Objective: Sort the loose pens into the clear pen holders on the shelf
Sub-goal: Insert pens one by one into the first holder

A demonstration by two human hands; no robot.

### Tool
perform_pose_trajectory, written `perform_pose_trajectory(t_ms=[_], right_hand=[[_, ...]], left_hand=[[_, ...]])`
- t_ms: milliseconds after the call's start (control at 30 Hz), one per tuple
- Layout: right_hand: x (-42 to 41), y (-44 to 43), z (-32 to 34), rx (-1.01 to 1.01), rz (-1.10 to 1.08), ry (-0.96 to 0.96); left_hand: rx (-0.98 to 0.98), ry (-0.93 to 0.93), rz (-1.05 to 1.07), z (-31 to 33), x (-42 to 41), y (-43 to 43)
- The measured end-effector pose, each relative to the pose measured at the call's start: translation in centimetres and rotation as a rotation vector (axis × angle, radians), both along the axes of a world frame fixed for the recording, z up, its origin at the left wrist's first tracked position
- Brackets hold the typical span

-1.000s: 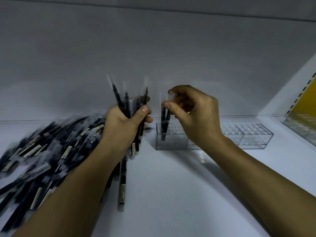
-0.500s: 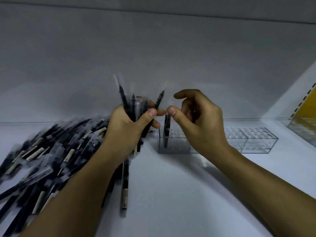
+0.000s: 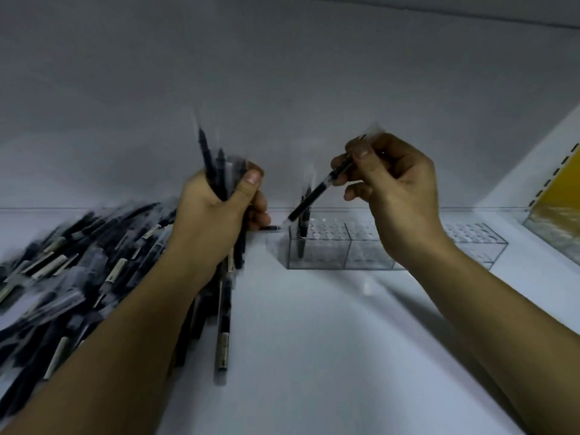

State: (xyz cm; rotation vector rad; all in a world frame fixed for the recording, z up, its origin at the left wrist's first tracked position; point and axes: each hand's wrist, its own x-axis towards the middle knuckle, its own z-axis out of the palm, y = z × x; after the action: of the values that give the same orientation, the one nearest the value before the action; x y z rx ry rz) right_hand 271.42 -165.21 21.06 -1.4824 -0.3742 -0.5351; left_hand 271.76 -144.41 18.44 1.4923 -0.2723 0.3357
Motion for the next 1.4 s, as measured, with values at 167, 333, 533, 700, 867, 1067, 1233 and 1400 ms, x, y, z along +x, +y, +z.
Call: perform_pose_trajectory(t_ms=[167,333,533,700,867,1067,1233,1400], right_hand=[[0.8,-1.1,0.1,-0.001,-0.134,-0.005],[1.6,-1.6,-0.5,-0.126,-0.249,-0.072],[2.1,-1.0,-1.4,-0.278,-0.254,-0.119],[2.5,-0.5,-2.1,-0.427,-0.27,-0.111],[2.7,-0.1,-2.3,-0.517,-0.259,-0.081],[2.6,0.0,-2.3,-0.517,-0.278,-0.078],[2.5,0.0,-2.2,-0.509,-0.276,-0.081],[2.4,-0.1,-2.3,-0.538,-0.248,-0.068]], left_hand=[[-0.082,0.04,-0.046,-0.4,0.4,-0.3],[-0.119,0.044,-0.101,-0.6,0.7,-0.5],[-0.027,0.009,-0.075,-1.7,0.8,-1.1],[-0.003,0.022,-0.085,-1.8,0.8,-1.0],[0.062,0.022,-0.121,-1.8,0.4,-1.0],[0.115,0.07,-0.134,-2.1,0.2,-0.8],[0.224,0.101,-0.146,-2.5,-0.1,-0.7],[0.138,0.056,-0.112,-2.1,-0.1,-0.6]])
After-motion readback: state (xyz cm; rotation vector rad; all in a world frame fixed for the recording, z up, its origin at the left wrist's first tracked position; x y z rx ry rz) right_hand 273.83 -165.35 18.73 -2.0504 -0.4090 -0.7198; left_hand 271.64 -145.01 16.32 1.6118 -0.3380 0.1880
